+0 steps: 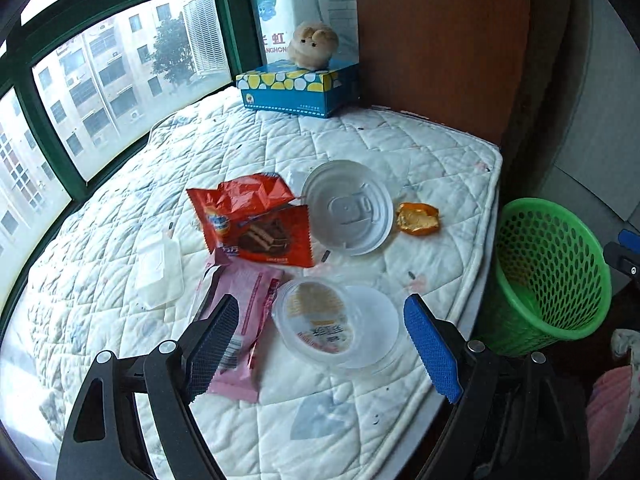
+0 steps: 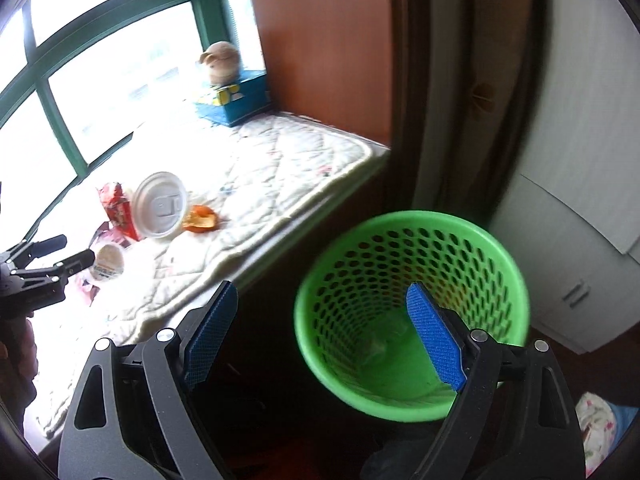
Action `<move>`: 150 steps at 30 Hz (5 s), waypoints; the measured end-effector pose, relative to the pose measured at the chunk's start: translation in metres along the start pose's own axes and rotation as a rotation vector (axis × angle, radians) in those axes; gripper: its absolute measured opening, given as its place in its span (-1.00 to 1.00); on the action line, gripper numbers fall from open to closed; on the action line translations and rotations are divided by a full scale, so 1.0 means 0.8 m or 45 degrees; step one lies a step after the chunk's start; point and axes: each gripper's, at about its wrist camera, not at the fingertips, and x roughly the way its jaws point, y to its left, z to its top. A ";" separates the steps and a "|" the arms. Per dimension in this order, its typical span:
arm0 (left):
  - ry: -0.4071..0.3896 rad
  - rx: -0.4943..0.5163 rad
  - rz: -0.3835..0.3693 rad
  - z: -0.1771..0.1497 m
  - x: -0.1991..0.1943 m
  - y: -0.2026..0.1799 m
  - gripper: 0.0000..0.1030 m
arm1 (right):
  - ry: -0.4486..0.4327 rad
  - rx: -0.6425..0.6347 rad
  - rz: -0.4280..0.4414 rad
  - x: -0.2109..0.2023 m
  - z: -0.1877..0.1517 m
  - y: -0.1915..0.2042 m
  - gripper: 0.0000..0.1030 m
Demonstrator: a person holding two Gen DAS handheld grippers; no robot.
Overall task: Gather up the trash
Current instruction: 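Grasp another labeled pudding cup with the left gripper while the right grasps the orange peel, then carry the cup and peel over the green basket and release both, then return the left gripper to the mattress and grasp the pink snack wrapper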
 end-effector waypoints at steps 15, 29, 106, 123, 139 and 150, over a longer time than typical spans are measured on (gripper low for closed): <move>0.084 0.006 -0.038 -0.028 0.038 0.017 0.60 | 0.066 -0.114 0.110 0.047 0.022 0.068 0.67; 0.080 0.058 -0.057 -0.031 0.054 0.011 0.69 | 0.114 -0.219 0.152 0.083 0.029 0.108 0.67; -0.019 0.076 -0.440 0.037 0.009 -0.087 -0.38 | 0.077 -0.039 0.053 0.069 0.023 -0.003 -0.21; 0.058 0.297 -0.530 0.062 0.029 -0.228 -0.38 | 0.038 0.165 -0.143 0.028 -0.014 -0.136 0.18; 0.174 0.436 -0.597 0.040 0.058 -0.328 -0.15 | -0.074 0.231 -0.161 -0.028 -0.022 -0.160 0.34; 0.135 0.403 -0.591 0.031 0.043 -0.320 0.17 | -0.091 0.237 -0.124 -0.037 -0.022 -0.150 0.41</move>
